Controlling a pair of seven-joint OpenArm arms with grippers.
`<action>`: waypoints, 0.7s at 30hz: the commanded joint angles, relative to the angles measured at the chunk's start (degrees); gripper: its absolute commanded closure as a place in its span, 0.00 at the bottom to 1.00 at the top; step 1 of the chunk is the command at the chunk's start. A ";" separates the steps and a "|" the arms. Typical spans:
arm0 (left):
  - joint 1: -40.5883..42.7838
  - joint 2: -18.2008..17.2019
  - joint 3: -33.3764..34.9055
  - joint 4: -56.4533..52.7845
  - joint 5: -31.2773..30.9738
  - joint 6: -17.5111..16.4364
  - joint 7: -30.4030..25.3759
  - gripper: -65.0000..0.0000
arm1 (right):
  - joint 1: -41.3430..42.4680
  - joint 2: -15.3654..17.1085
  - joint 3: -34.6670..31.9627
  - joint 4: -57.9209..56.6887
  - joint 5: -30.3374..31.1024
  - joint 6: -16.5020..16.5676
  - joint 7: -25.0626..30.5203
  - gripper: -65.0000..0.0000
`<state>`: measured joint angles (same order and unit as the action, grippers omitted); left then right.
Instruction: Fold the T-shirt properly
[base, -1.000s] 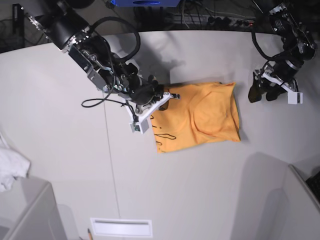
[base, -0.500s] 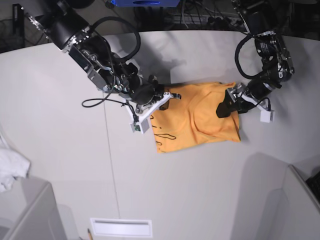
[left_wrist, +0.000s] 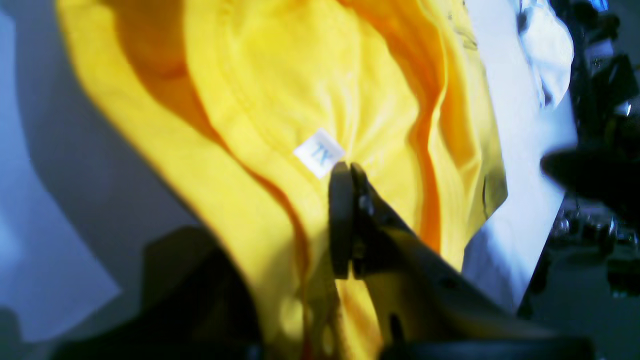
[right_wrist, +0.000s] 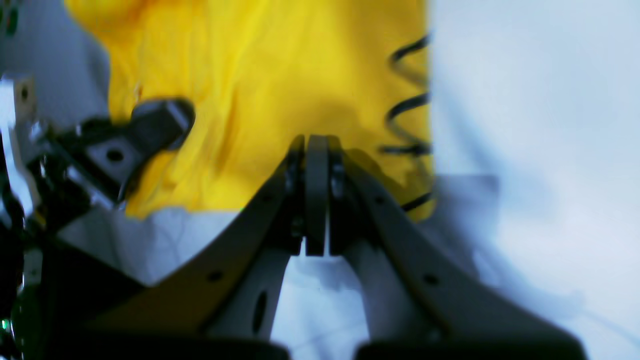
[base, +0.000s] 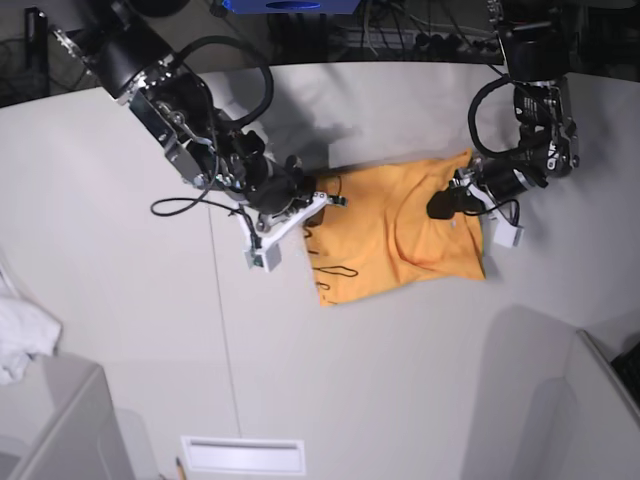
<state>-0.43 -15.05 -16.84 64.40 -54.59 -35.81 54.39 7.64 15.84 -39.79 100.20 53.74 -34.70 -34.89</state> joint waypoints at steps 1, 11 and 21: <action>0.82 -1.70 0.97 -1.24 4.87 3.24 2.88 1.00 | 0.23 -0.06 1.77 1.03 0.20 0.37 0.92 1.00; -5.16 -9.96 23.39 9.05 14.98 3.15 2.80 1.00 | -7.77 1.35 16.98 1.29 0.20 6.87 0.83 1.00; -15.44 -9.61 50.56 18.63 37.66 2.89 2.71 1.00 | -18.41 2.49 36.49 1.47 0.20 8.19 0.92 1.00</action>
<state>-16.25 -24.32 33.10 83.40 -17.63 -32.56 54.81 -11.40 17.80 -3.75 100.53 53.76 -27.38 -34.89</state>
